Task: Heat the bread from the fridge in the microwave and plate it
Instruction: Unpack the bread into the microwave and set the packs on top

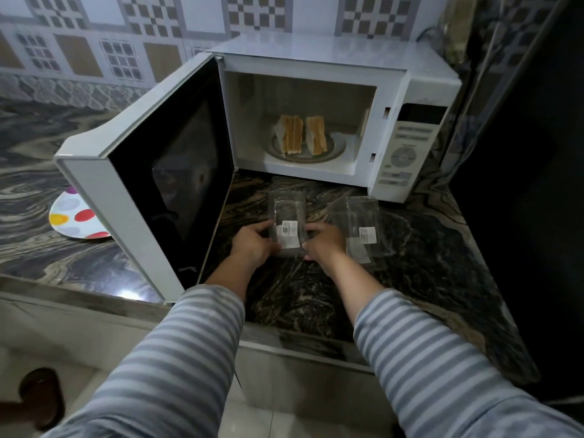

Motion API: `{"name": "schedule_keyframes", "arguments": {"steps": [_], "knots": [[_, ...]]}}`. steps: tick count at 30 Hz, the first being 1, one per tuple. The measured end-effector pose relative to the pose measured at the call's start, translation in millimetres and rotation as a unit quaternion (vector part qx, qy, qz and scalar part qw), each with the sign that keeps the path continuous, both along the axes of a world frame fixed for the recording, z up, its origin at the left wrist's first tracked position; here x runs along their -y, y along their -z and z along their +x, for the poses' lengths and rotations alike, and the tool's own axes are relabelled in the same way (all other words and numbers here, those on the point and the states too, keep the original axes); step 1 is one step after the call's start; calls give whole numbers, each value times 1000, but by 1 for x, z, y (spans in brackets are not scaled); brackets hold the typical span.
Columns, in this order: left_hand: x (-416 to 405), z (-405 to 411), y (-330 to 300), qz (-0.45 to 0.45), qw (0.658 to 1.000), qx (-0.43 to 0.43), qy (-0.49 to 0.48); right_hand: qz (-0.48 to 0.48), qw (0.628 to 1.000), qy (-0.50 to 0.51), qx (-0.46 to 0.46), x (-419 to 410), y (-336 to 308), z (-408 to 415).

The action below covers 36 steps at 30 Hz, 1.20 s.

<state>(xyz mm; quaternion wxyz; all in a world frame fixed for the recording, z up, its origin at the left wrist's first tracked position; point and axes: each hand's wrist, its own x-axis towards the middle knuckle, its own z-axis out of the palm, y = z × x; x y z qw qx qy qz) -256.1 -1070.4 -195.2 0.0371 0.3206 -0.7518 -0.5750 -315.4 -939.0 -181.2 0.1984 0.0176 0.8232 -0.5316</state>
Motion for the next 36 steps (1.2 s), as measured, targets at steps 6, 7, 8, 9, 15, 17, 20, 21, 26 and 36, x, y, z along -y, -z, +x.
{"name": "schedule_keyframes", "arguments": {"steps": [6, 7, 8, 9, 15, 17, 20, 21, 26, 36], "knots": [[-5, -3, -5, 6, 999, 33, -1, -11, 999, 0, 40, -3, -7, -2], [-5, -3, -5, 8, 999, 37, -1, -13, 999, -4, 43, -4, -7, -3], [-4, -4, -4, 0, 999, 41, -1, -13, 999, -8, 41, -4, -7, -4], [-4, -4, -4, -13, 999, 42, -2, -12, 999, -12, 36, -5, -6, -4], [-4, -2, -4, -123, 991, 52, 30, 37, 999, -30, -12, 0, -5, 1], [-4, 0, -9, -160, 985, 55, 45, 70, 995, -60, -29, -1, -12, 2], [-9, 2, -26, -242, 969, 48, 3, 121, 987, -76, -78, -5, -32, 4], [-13, 2, -33, -272, 962, 33, -14, 117, 986, -70, -98, -8, -39, 4], [-46, -8, -64, -320, 945, -65, 16, 15, 975, -40, -216, -45, -79, -1], [-126, -15, -45, -200, 969, -49, 137, 126, 980, -18, -155, -130, -46, -8]]}}
